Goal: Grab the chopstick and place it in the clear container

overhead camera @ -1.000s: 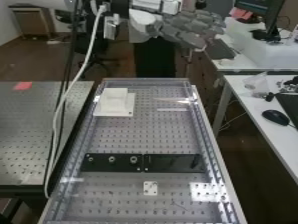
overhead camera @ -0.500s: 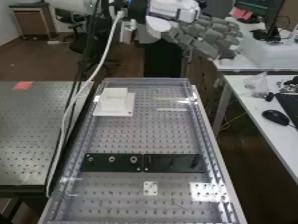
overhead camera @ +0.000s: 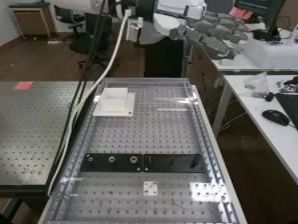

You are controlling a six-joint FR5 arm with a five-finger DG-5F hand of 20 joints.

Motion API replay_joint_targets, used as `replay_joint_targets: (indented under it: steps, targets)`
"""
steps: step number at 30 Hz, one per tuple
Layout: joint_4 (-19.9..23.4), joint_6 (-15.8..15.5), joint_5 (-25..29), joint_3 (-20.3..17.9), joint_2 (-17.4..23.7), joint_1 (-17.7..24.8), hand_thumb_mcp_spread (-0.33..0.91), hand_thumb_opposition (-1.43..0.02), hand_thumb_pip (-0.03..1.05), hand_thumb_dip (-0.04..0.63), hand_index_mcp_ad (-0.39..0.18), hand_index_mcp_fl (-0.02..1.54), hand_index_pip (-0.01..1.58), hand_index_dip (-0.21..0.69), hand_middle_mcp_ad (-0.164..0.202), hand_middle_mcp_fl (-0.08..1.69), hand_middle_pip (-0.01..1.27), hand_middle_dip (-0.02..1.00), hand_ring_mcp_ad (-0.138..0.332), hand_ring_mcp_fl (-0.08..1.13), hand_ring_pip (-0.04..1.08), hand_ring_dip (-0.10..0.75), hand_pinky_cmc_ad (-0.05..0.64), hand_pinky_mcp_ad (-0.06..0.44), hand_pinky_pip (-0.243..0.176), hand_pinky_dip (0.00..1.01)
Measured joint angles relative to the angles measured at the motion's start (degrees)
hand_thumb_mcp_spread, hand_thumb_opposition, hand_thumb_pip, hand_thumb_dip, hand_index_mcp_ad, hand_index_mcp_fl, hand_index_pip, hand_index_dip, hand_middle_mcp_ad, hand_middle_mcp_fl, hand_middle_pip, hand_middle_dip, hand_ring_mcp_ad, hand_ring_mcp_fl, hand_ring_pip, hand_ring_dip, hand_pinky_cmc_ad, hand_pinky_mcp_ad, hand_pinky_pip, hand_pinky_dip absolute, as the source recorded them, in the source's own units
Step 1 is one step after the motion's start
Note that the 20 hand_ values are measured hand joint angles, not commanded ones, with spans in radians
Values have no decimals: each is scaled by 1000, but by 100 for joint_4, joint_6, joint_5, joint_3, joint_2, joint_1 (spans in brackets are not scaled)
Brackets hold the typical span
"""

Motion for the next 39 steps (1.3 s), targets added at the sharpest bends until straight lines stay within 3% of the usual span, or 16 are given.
replay_joint_targets:
  steps: [9,16,23,32,36,39]
  targets:
    - [80,-64,-185,-7,-24,-41,190,-714,332,0,-44,23,24,87,120,-63,89,68,225,12,9,-33,562,297,-239,133]
    - [86,-62,90,-23,-5,11,190,-714,330,0,-42,23,24,87,124,-63,89,68,227,14,7,-33,559,297,-239,133]
    - [141,-108,-133,-110,70,21,188,-714,354,0,-42,23,24,87,126,-63,89,68,227,14,9,-33,562,297,-239,133]
    - [174,-137,-60,-153,112,68,188,-710,354,0,-54,21,24,87,115,-65,89,68,227,14,9,-33,562,297,-239,133]
    - [172,-133,203,-174,131,106,188,-712,351,0,-42,21,24,87,127,-63,89,68,227,14,9,-33,562,297,-239,133]
    - [170,-128,88,-182,139,107,188,-709,351,0,-42,21,24,87,127,-65,89,68,227,14,9,-33,562,297,-239,133]
